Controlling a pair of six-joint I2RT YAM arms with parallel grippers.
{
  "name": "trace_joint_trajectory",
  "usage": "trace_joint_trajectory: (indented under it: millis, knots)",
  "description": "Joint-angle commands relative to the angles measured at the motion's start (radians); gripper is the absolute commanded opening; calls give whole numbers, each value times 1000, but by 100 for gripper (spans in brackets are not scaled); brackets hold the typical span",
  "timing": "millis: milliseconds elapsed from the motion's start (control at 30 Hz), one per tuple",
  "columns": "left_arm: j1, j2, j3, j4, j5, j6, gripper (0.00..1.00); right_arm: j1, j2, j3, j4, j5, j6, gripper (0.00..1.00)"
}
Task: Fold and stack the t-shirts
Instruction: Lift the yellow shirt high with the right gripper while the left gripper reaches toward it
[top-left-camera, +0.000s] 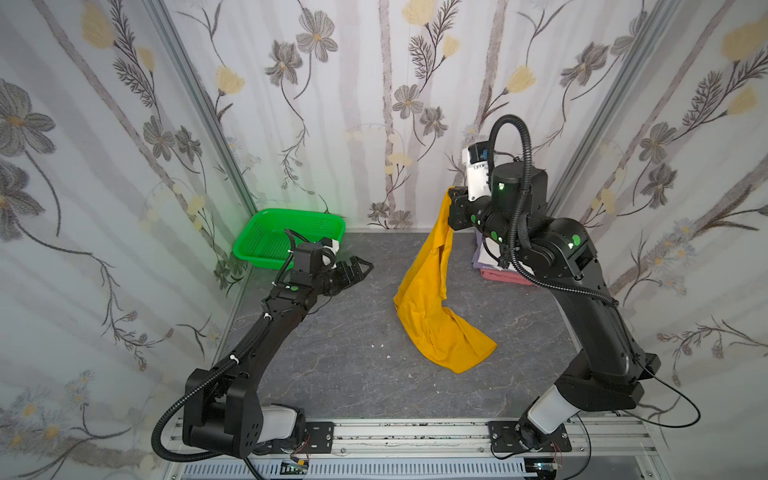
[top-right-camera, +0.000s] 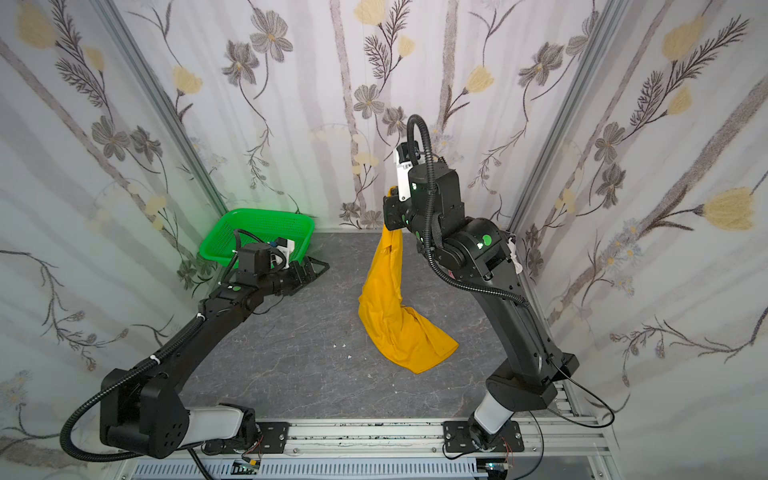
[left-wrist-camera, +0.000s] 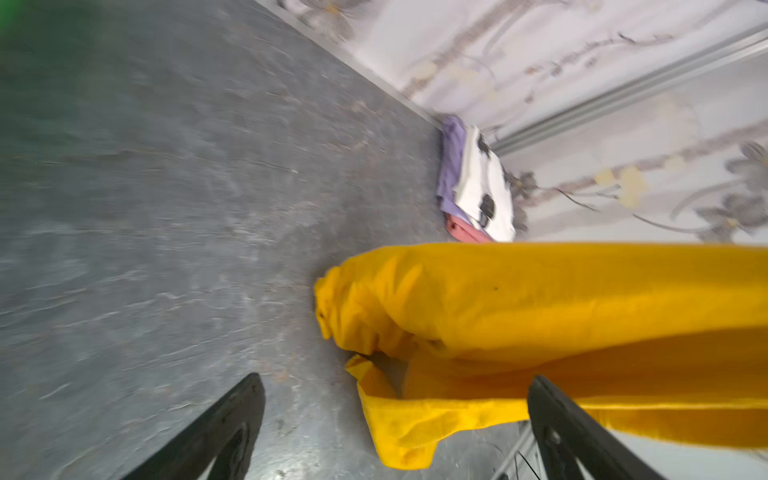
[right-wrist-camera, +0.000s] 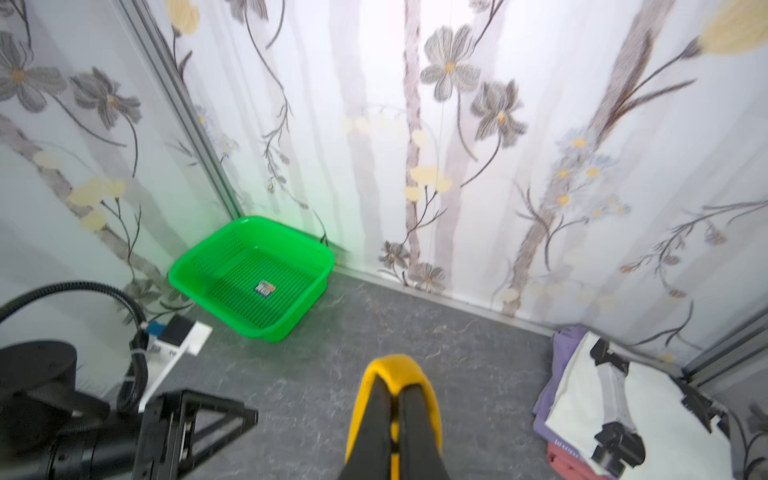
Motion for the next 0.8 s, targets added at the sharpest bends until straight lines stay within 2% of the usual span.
trace_joint_trajectory:
  millis: [0,200,333,433,533,567,633,700,767]
  knots:
    - [-73,-27,-57,252,104,-14,100,-4,19,83,-11,49,-92,0]
    - [-141,12,-189,482,120,-4,100,-27,-35,83,7,73,-95,0]
    - [-178,111,-223,704,233,-56,100,-34,-94,83,33,51,-123,0]
    - [-242,192,-191,703,277,-19,100,-40,-122,78,35,38,-122,0]
    - [-285,252,-193,708,224,6,100,-51,-142,47,36,53,-118,0]
    - [-297,265,-207,725,178,11,99,-63,-148,31,36,78,-108,0]
    - [-325,281,-220,730,99,34,99,-96,-158,-7,35,223,-72,0]
    - [-354,303,-196,665,46,77,99,-145,-182,-61,35,368,-37,0]
    - [-380,343,-152,583,5,114,99,-187,-249,-156,72,431,-31,0]
